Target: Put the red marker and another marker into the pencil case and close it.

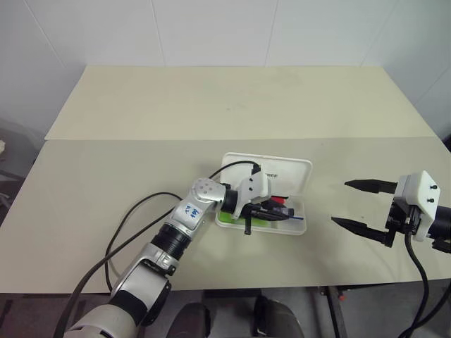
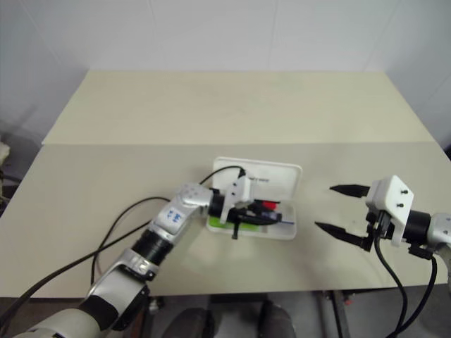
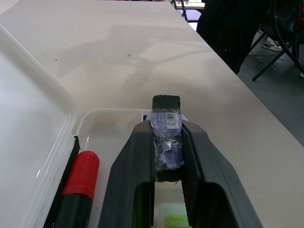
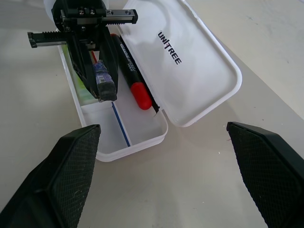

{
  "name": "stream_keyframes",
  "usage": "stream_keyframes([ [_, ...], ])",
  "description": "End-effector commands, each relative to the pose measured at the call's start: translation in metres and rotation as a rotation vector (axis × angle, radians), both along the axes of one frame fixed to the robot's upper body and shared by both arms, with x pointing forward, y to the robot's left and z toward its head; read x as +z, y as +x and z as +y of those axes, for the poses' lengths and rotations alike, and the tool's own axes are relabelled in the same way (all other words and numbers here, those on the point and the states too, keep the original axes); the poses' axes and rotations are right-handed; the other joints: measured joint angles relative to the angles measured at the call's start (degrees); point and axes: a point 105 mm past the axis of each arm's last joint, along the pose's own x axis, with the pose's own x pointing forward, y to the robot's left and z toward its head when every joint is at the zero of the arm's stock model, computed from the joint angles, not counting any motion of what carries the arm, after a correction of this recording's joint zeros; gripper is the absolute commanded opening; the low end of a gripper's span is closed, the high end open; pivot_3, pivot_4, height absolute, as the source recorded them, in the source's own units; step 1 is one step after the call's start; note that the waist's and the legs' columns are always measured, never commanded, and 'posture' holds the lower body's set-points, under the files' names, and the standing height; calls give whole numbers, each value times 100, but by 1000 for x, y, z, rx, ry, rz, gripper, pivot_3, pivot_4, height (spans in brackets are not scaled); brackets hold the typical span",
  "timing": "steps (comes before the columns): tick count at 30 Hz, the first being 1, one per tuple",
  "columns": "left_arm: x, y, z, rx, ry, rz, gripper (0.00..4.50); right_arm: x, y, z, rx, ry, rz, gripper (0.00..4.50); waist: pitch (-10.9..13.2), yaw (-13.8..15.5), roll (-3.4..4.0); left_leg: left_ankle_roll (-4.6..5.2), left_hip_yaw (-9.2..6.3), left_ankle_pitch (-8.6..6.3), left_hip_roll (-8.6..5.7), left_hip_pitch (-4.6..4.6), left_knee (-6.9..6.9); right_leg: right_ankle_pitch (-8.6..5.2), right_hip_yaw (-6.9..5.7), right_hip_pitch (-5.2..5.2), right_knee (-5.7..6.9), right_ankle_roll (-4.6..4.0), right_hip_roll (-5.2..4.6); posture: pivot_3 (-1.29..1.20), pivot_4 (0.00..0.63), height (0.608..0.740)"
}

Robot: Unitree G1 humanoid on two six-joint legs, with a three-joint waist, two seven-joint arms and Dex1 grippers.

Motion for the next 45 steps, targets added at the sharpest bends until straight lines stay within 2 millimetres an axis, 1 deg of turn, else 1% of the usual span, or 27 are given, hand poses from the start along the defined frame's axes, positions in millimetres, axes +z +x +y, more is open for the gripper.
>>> stream_keyframes([
  [1,-8,-13,-29,-74,15,1,405,6,-6,7,5,14,-61,4500,-1,40,0,0,-2,0,-2,-1,1,0,-1,2,-1,0,0,0,150,740],
  [5,-10,-13,-36,-79,10,5,405,6,-6,7,0,18,-65,4500,-1,41,0,4,2,-2,-6,-3,2,2,3,1,-8,4,-2,0,150,740],
  [10,-11,-11,-37,-74,7,5,405,6,-6,8,-2,21,-67,4500,-3,-6,3,7,1,1,-1,0,1,5,2,1,-4,0,-2,0,150,740],
  [16,-14,-8,-28,-56,23,-10,405,5,-6,6,-8,23,-65,4500,-3,-8,3,9,0,1,-2,0,2,8,2,1,-5,-1,-2,0,150,740],
  [24,-9,0,-19,-30,37,-42,405,4,-3,7,-4,27,-66,4500,-3,-14,4,10,0,2,-2,0,3,10,3,2,-5,-1,-2,0,150,740],
  [31,-10,0,-17,-22,45,-29,405,3,0,9,3,30,-66,4500,-3,-17,4,12,0,3,-2,1,4,13,3,1,-4,-2,-2,0,150,740],
  [33,-9,-1,-19,-21,40,-18,1147,4,0,9,5,31,-67,4500,-3,-16,4,13,0,4,-2,1,4,13,4,2,-4,-2,-2,0,150,740],
  [35,-7,-1,-21,-12,27,-23,1711,4,1,9,5,32,-67,4500,-3,-16,4,13,0,4,-2,1,4,14,4,2,-4,-2,-2,0,150,740],
  [40,0,-4,-22,-35,-8,-26,3533,3,2,11,8,35,-67,4500,-3,-14,4,14,0,4,-2,-1,4,14,3,0,-4,-2,-2,0,150,740],
  [42,1,-7,-21,-53,-23,-17,4190,3,4,12,11,37,-67,4500,-3,-13,4,14,0,4,-2,-1,4,14,4,0,-5,-2,-2,0,150,740],
  [45,6,-10,-17,-70,-66,-13,4190,2,6,14,17,42,-68,4500,-3,-18,5,14,1,5,-2,-1,3,14,3,0,-5,-2,-2,0,150,740],
])
